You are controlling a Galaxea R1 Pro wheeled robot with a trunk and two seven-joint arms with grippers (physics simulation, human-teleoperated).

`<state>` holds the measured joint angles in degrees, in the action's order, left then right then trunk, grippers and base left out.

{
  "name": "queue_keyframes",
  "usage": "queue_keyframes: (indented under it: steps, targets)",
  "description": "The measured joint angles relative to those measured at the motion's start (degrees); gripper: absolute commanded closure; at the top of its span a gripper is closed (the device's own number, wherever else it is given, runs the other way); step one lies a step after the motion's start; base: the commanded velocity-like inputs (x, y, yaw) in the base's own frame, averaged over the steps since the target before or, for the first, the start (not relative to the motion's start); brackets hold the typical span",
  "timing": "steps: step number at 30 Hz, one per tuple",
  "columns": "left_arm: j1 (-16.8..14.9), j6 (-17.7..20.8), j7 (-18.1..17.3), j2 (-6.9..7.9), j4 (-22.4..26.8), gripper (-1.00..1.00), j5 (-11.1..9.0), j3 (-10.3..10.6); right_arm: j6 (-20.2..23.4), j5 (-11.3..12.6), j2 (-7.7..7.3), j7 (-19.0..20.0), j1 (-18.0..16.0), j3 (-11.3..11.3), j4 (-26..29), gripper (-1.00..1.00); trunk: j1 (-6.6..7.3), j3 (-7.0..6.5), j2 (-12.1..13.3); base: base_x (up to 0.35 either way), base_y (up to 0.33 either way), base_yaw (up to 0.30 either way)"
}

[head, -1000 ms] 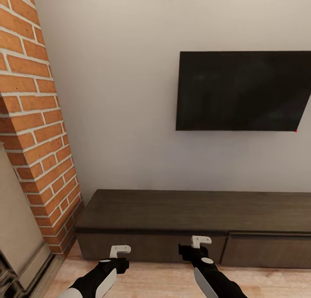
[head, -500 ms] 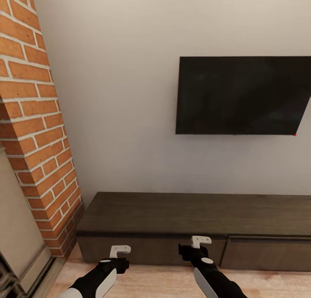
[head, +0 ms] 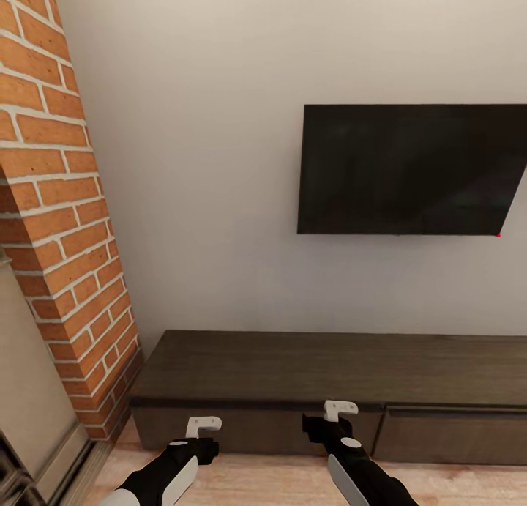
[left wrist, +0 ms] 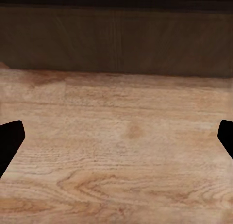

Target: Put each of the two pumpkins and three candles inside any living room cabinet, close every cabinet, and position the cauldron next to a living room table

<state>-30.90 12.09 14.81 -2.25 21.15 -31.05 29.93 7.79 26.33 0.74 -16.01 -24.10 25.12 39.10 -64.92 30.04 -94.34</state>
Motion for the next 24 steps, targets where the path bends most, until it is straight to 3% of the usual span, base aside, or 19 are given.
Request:
queue_keyframes:
  steps: [24]
  targets:
    - [0.0,-0.1,-0.1,-0.08,-0.3,-1.00,0.0,0.0,0.3,0.0,0.16,0.2,0.0,0.0,0.0,-1.00,5.27,-4.31,9.6,0.000,0.000,0.000]
